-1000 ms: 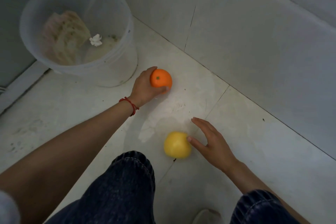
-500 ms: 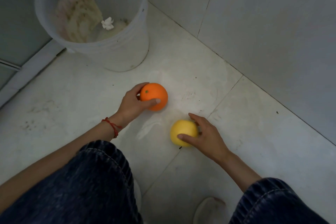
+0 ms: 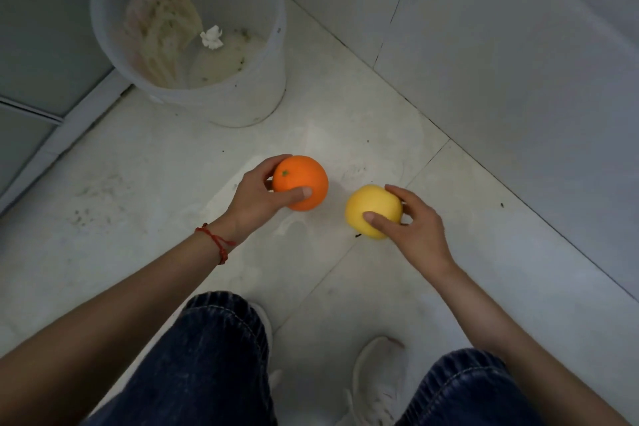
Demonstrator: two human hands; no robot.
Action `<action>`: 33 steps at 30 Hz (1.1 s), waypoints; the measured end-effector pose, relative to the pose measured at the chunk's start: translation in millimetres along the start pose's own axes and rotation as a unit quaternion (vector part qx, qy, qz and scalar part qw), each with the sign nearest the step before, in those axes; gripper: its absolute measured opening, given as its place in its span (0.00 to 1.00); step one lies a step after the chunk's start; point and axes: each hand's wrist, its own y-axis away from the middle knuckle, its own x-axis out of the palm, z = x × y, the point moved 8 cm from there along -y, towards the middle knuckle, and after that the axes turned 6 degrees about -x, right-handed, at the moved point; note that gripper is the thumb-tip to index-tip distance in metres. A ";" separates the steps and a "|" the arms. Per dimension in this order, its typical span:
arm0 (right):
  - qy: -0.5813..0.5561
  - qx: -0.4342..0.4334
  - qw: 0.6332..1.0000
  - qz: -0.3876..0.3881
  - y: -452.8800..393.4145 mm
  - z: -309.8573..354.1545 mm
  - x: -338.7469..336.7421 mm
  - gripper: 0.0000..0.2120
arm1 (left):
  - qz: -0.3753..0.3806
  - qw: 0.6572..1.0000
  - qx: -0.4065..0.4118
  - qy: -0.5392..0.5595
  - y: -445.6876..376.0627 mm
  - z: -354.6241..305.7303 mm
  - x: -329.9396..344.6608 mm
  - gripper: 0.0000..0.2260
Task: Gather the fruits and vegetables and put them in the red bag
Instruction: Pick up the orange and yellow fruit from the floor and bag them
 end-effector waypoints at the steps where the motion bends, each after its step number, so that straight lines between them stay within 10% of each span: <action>1: -0.008 -0.002 1.000 -0.007 3.7 8.9 -5.2 0.27 | 0.002 1.000 -0.002 0.003 6.2 -5.3 -0.7 0.26; 33: -0.112 -0.004 0.986 -0.120 226.4 430.4 -165.1 0.25 | -0.113 0.974 -0.050 0.190 347.7 -323.6 -192.4 0.29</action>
